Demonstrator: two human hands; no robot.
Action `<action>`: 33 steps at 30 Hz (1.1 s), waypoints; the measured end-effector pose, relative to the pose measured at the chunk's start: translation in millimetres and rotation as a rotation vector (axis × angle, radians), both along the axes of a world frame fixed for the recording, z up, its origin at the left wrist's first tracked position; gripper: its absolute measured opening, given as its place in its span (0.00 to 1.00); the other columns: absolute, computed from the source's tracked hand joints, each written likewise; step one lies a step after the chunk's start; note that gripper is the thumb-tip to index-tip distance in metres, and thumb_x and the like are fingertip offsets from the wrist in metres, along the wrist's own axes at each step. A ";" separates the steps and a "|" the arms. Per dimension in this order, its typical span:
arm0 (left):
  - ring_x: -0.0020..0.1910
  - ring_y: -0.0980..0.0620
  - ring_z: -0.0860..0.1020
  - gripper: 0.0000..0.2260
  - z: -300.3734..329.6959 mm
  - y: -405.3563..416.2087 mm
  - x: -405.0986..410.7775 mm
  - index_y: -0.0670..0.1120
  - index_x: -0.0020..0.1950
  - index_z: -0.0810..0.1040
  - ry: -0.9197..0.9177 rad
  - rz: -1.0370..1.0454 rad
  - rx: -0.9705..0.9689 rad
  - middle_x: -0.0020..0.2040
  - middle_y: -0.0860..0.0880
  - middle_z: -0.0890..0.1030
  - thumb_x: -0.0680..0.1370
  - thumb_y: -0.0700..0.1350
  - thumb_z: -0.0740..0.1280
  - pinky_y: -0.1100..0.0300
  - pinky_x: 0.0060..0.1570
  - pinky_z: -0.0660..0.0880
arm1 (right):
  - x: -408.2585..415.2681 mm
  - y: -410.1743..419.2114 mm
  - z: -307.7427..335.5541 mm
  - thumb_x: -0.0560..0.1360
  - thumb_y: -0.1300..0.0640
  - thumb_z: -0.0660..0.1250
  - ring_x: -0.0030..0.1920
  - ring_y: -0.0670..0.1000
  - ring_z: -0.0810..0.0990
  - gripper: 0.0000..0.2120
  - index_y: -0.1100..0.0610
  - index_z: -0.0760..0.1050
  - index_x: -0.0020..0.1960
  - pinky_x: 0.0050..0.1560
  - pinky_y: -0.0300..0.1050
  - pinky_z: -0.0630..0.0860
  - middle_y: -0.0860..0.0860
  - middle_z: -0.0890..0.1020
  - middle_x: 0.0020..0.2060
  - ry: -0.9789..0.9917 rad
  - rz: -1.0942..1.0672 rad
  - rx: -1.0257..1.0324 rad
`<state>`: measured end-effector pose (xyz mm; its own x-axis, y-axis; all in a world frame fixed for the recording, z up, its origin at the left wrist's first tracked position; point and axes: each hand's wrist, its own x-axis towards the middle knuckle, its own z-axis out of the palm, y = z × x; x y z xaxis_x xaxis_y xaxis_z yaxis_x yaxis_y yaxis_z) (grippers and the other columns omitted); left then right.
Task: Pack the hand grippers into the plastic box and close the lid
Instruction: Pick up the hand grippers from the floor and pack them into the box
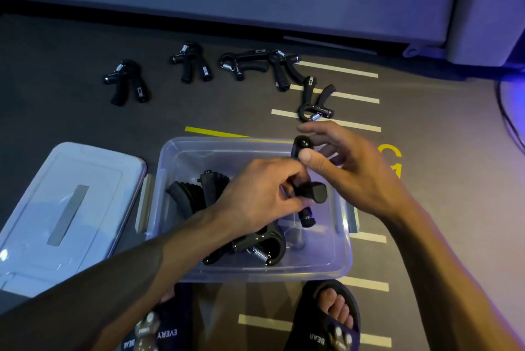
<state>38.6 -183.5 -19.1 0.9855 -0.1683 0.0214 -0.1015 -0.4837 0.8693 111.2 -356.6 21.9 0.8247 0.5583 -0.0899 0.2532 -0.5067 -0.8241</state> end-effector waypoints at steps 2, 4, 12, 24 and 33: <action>0.33 0.58 0.78 0.13 -5.8 -0.8 -3.7 0.51 0.43 0.75 -0.044 -0.016 0.077 0.37 0.58 0.77 0.69 0.47 0.79 0.53 0.36 0.79 | -2.5 0.2 1.2 0.76 0.40 0.66 0.42 0.48 0.85 0.18 0.46 0.78 0.63 0.44 0.48 0.81 0.43 0.84 0.48 0.050 -0.010 -0.015; 0.33 0.55 0.77 0.13 -9.4 -2.4 -6.9 0.50 0.43 0.75 -0.094 -0.046 0.141 0.38 0.56 0.78 0.69 0.51 0.78 0.52 0.35 0.78 | -3.6 1.2 0.3 0.77 0.41 0.67 0.37 0.48 0.85 0.14 0.48 0.81 0.57 0.43 0.53 0.82 0.45 0.84 0.44 0.053 0.005 -0.064; 0.45 0.56 0.81 0.09 -21.8 3.3 -8.0 0.54 0.50 0.81 -0.162 -0.209 0.287 0.46 0.57 0.84 0.73 0.55 0.73 0.55 0.42 0.78 | -6.2 3.7 -0.5 0.72 0.54 0.72 0.37 0.43 0.82 0.05 0.52 0.82 0.47 0.41 0.35 0.77 0.43 0.84 0.35 0.005 0.042 -0.293; 0.51 0.52 0.76 0.00 -21.6 58.0 10.6 0.50 0.48 0.82 -0.289 0.176 0.334 0.47 0.57 0.81 0.78 0.45 0.71 0.50 0.54 0.73 | -47.5 20.7 -44.9 0.70 0.52 0.70 0.44 0.60 0.80 0.08 0.56 0.80 0.45 0.37 0.42 0.68 0.56 0.83 0.40 0.012 -0.093 -0.654; 0.58 0.52 0.77 0.12 -40.7 83.6 13.7 0.54 0.61 0.79 -0.169 0.235 0.435 0.58 0.56 0.80 0.79 0.47 0.66 0.56 0.58 0.65 | -38.3 21.7 -53.8 0.72 0.47 0.75 0.34 0.53 0.85 0.11 0.53 0.79 0.39 0.41 0.46 0.82 0.53 0.85 0.32 0.286 -0.016 -0.526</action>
